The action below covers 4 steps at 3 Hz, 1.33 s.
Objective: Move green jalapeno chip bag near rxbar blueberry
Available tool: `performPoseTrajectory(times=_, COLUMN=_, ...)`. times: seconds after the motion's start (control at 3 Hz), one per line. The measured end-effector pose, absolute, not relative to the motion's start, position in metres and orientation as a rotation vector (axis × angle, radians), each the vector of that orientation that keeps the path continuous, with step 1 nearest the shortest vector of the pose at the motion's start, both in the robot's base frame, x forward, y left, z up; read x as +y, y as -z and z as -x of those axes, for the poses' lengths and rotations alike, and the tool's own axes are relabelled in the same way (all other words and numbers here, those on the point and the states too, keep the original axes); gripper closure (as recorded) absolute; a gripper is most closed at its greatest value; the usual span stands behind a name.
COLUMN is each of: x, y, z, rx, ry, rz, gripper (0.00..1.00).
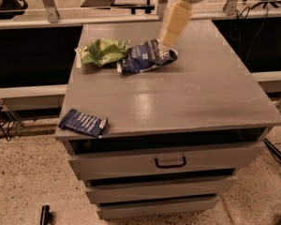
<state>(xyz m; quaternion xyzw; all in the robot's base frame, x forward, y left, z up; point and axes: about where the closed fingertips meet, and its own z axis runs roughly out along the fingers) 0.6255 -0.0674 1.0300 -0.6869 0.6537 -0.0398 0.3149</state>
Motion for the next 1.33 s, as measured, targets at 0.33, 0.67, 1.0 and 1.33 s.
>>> performPoseTrajectory(times=0.33, x=-0.027, y=-1.021, z=-0.659, rx=1.695, ry=-0.009, rz=1.781, gripper=0.0)
performPoseTrajectory(times=0.67, x=0.065, y=-0.943, z=-0.712, rx=1.676, ry=-0.114, rz=1.84, gripper=0.0)
performPoseTrajectory(times=1.0, x=0.144, y=-0.874, z=-0.796, rx=1.623, ry=-0.067, rz=1.805, gripper=0.0)
performPoseTrajectory(times=1.33, x=0.192, y=-0.851, z=-0.851, rx=1.563, ry=-0.066, rz=1.721, gripper=0.0)
